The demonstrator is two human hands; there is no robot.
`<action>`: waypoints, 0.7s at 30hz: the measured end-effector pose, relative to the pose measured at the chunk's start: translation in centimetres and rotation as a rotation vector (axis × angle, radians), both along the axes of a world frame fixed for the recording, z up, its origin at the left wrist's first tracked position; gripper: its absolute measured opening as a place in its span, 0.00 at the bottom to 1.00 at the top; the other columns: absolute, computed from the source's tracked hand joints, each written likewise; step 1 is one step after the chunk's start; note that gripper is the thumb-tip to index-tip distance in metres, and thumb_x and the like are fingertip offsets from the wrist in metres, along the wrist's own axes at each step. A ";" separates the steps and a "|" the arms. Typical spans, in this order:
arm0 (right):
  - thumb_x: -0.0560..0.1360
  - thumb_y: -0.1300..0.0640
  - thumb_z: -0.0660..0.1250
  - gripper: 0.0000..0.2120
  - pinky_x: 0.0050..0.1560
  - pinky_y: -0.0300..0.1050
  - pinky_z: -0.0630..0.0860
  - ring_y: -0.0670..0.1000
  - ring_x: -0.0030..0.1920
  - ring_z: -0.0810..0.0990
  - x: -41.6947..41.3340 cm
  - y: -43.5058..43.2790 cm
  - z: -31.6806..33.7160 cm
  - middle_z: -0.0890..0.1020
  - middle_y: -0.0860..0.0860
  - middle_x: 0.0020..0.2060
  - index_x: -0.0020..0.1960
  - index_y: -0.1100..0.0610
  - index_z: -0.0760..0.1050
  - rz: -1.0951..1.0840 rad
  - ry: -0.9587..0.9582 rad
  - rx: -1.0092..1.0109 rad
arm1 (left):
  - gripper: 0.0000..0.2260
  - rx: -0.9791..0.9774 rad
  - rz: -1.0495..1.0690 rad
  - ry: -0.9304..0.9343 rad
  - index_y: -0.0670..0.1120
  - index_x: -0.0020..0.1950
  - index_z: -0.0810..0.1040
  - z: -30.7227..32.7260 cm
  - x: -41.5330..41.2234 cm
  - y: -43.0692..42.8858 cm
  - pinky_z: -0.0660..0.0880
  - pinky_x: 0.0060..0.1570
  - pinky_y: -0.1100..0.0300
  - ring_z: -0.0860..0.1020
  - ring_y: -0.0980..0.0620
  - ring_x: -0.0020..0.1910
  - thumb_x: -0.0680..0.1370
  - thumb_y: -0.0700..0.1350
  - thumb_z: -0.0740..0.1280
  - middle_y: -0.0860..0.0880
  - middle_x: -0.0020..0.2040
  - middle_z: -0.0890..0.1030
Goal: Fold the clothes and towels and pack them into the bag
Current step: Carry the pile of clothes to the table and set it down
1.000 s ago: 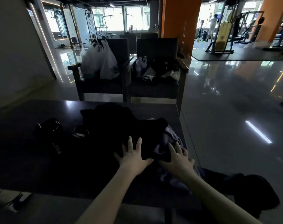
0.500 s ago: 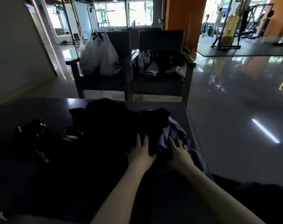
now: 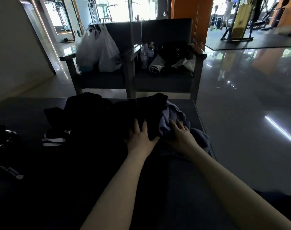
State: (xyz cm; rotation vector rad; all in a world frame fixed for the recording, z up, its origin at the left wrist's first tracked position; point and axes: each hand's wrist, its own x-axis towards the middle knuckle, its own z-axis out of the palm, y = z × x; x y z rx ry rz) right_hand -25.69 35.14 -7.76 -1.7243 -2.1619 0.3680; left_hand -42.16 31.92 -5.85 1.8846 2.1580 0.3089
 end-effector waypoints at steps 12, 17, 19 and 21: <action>0.75 0.46 0.66 0.31 0.68 0.52 0.64 0.52 0.73 0.61 5.5 -10.8 3.5 0.63 0.50 0.74 0.75 0.51 0.59 -0.057 0.258 -0.032 | 0.30 0.051 -0.135 0.123 0.50 0.78 0.45 4.3 1.4 -7.7 0.46 0.73 0.41 0.44 0.46 0.77 0.81 0.59 0.52 0.50 0.79 0.43; 0.77 0.47 0.64 0.31 0.67 0.51 0.67 0.54 0.71 0.65 10.9 -17.4 4.9 0.65 0.52 0.73 0.75 0.54 0.58 -0.105 0.137 -0.084 | 0.28 0.088 -0.276 0.119 0.47 0.78 0.50 5.9 6.5 -12.3 0.46 0.74 0.48 0.46 0.49 0.77 0.82 0.55 0.53 0.49 0.79 0.48; 0.76 0.46 0.64 0.31 0.68 0.51 0.66 0.54 0.72 0.64 13.6 -19.8 4.8 0.63 0.52 0.74 0.75 0.53 0.58 -0.142 0.080 -0.138 | 0.27 0.088 -0.355 0.130 0.46 0.78 0.53 5.9 9.3 -14.1 0.48 0.75 0.49 0.48 0.49 0.77 0.82 0.54 0.54 0.48 0.79 0.51; 0.76 0.46 0.64 0.31 0.68 0.50 0.65 0.53 0.71 0.65 16.4 -22.0 4.5 0.64 0.52 0.73 0.75 0.53 0.59 -0.203 0.071 -0.192 | 0.26 0.086 -0.450 0.142 0.45 0.77 0.56 5.5 12.3 -15.8 0.52 0.74 0.50 0.52 0.48 0.77 0.82 0.53 0.55 0.47 0.78 0.55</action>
